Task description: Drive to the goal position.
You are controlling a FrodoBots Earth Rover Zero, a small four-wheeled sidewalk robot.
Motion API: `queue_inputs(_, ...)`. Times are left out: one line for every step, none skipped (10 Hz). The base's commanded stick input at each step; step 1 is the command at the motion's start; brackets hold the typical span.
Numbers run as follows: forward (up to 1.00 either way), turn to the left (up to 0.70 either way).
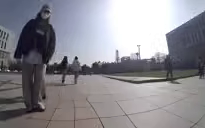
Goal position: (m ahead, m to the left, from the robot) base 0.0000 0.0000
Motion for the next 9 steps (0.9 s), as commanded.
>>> queue_inputs(0.00, 0.00)
queue_inputs(0.00, 0.00)
queue_inputs(0.00, 0.00)
queue_inputs(0.03, 0.00)
queue_inputs(0.07, 0.00)
queue_inputs(0.10, 0.00)
queue_inputs(0.14, 0.00)
queue_inputs(0.17, 0.00)
queue_inputs(0.00, 0.00)
